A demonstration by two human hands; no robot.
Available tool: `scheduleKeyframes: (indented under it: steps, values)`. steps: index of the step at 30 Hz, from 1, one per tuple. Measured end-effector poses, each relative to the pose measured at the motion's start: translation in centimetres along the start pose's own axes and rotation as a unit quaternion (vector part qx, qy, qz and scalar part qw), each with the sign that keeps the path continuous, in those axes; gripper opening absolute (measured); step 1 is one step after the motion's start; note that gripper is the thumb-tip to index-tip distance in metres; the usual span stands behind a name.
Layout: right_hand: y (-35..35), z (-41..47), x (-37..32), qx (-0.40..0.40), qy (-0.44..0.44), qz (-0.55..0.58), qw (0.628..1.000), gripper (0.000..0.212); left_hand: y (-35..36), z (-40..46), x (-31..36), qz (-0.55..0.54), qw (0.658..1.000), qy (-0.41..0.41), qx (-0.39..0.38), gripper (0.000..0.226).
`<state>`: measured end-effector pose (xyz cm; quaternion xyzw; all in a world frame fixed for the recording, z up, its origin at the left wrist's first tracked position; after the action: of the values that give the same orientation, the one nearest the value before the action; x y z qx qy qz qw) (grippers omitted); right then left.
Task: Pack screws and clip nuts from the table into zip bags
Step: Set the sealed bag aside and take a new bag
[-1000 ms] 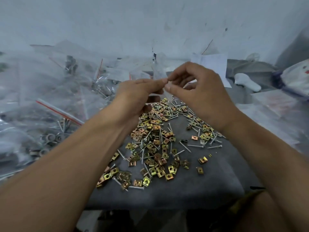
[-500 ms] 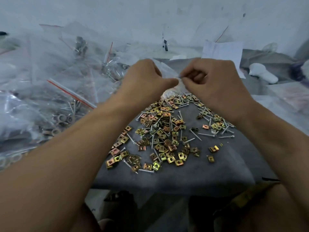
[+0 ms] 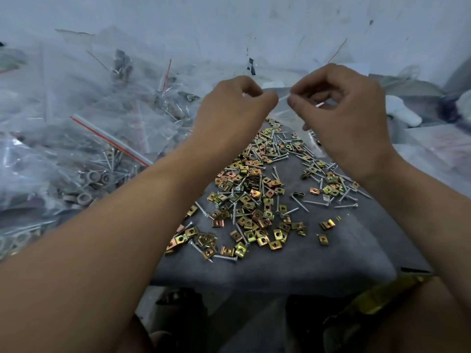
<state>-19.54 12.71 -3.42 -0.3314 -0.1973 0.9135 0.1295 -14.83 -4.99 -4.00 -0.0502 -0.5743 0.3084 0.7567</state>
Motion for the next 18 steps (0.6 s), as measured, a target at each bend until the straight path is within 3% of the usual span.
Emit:
scheduleKeyframes:
  steps: [2,8,18]
  values:
    - [0.1,0.0,0.0,-0.020,0.005,0.046,0.999,0.009,0.0,0.1,0.1,-0.002,1.000,-0.004,-0.005,0.013]
    - [-0.7,0.4,1.1,0.036,0.085,0.153,0.984,0.014,-1.2,-0.1,0.3,-0.044,0.998,0.014,-0.030,0.025]
    - [-0.3,-0.2,-0.1,0.004,0.057,0.121,0.991,0.011,-0.6,-0.5,1.0,0.029,0.998,0.057,0.002,0.019]
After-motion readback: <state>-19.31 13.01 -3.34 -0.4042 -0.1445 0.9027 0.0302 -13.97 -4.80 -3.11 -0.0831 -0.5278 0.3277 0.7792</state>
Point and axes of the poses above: each hand's wrist, its own z-axis towards the middle knuckle, its own y-axis out of the palm, x = y × z, the point moved 2 cm from there along z, towards the middle knuckle, and after that the axes turned 2 degrees about -x, right-handed, at the moved point
